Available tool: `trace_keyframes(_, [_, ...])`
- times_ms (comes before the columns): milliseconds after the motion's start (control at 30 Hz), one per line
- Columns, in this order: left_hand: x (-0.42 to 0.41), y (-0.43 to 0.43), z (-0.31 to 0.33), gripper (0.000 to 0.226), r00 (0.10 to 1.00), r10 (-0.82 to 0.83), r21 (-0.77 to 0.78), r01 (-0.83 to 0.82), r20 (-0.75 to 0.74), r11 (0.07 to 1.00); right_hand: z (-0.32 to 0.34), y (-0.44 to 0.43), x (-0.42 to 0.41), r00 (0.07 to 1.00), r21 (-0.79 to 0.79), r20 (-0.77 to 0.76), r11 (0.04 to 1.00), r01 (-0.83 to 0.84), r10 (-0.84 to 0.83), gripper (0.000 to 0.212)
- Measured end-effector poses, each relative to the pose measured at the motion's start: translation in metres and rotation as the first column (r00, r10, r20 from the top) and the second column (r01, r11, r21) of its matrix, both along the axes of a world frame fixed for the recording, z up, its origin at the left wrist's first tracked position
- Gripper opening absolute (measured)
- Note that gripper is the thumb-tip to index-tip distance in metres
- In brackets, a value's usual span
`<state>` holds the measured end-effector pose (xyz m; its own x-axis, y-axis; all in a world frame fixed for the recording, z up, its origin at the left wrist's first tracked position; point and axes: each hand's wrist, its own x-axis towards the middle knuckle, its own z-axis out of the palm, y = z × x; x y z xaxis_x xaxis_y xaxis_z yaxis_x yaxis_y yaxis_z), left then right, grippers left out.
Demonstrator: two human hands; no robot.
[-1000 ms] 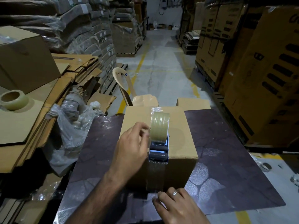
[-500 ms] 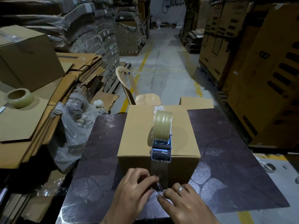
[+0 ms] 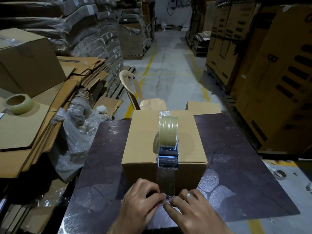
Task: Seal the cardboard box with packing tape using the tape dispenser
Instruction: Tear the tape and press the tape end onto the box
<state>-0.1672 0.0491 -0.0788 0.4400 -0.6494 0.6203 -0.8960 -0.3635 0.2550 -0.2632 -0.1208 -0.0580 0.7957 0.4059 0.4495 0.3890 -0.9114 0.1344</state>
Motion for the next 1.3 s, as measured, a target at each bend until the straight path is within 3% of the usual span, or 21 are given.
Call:
trace_keyframes(233, [0.001, -0.001, 0.000, 0.035, 1.000, -0.005, 0.011, 0.006, -0.017, 1.000, 0.003, -0.007, 0.002, 1.000, 0.033, 0.004, 0.999, 0.024, -0.024, 0.028])
trace_keyframes(367, [0.000, -0.003, 0.001, 0.017, 1.000, -0.021, -0.008, 0.021, -0.022, 1.000, 0.008, -0.006, -0.001, 0.995, 0.153, 0.038, 0.985, 0.085, -0.091, 0.032])
trace_keyframes(500, [-0.003, -0.006, 0.007, 0.030, 0.997, -0.024, -0.051, 0.021, -0.069, 0.999, 0.020, -0.001, -0.004, 0.989, 0.302, 0.042, 0.945, 0.125, -0.144, 0.038])
trace_keyframes(600, [-0.002, -0.003, 0.002, 0.021, 0.998, 0.007, -0.026, -0.009, -0.069, 1.000, 0.027, -0.004, -0.006, 0.984, 0.374, 0.040, 0.916, 0.146, -0.173, 0.044])
trace_keyframes(767, [-0.004, -0.002, 0.001, 0.016, 0.988, 0.031, -0.083, -0.044, -0.152, 0.996, 0.019, -0.024, 0.000, 0.978, 0.575, -0.155, 0.792, 0.206, -0.142, 0.055])
trace_keyframes(900, [-0.007, -0.002, 0.002, 0.016, 0.984, 0.030, -0.081, -0.044, -0.173, 0.996, 0.004, -0.026, 0.000, 0.963, 0.632, -0.262, 0.744, 0.218, -0.059, 0.047])
trace_keyframes(1300, [-0.008, 0.001, 0.000, 0.018, 0.981, 0.050, -0.035, -0.057, -0.188, 0.998, -0.017, -0.018, 0.006, 0.974, 0.692, -0.222, 0.699, 0.182, -0.033, 0.020])
